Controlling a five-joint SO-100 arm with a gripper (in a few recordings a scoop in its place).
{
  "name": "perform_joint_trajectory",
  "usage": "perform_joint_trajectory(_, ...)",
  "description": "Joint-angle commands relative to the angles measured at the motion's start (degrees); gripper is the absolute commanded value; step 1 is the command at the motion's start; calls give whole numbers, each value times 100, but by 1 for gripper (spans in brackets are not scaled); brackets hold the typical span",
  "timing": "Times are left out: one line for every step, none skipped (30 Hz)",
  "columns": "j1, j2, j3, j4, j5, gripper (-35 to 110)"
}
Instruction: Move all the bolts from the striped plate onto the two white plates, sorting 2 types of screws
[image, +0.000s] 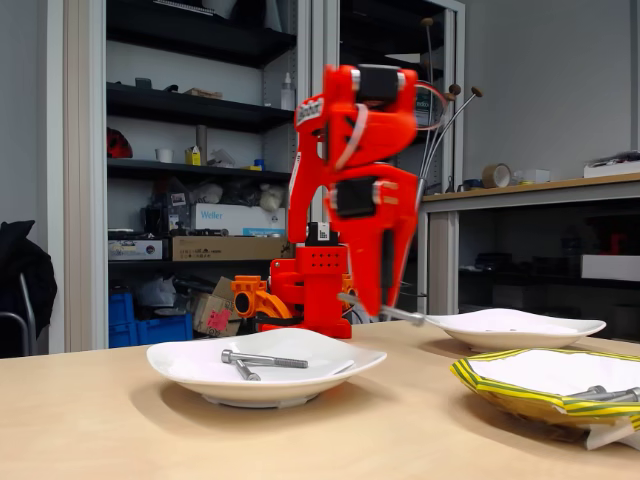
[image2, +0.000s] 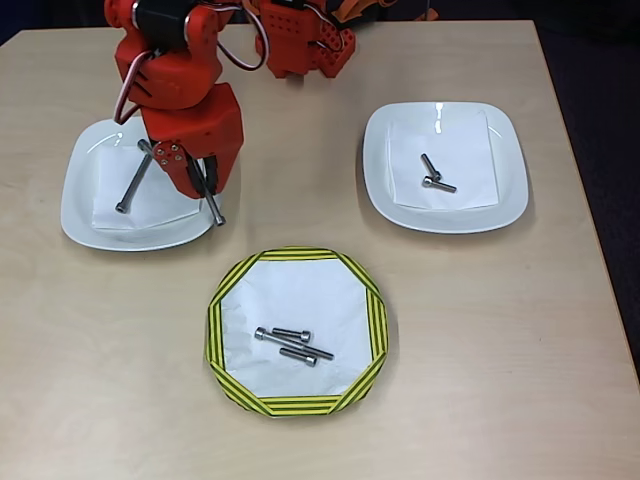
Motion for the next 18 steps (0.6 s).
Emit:
perform_joint_trajectory(343,501,193,-44,-202,0)
perform_joint_trajectory(422,545,220,-44,-246,0)
perform_joint_trajectory(501,598,255,-44,-264,0)
perform_joint_trajectory(571,668,325,-44,-272,0)
perform_joint_trajectory(633,747,396,-26,-255,0)
perform_joint_trajectory(694,826,475,9,-246,0)
perform_joint_trajectory(747,905,554,26,-237,0)
perform_joint_trajectory(791,993,668,62,-193,0)
perform_joint_trajectory(844,1081,817,105,-88,0)
perform_joint_trajectory(879,1195,1020,132,44,0)
perform_joint_trajectory(914,1327,1239,132,220,0)
perform_joint_trajectory(949,1459,1433,141,378,0)
perform_joint_trajectory(976,1573,1591,105,475,0)
perform_joint_trajectory(984,1644,1696,0,475,0)
perform_joint_trajectory(1002,1670,1749,-70,519,0)
perform_joint_trajectory(1011,1670,1767,-114,536,0)
perform_joint_trajectory(1020,1635,1731,-105,527,0)
perform_joint_trajectory(1028,1591,1688,-70,519,0)
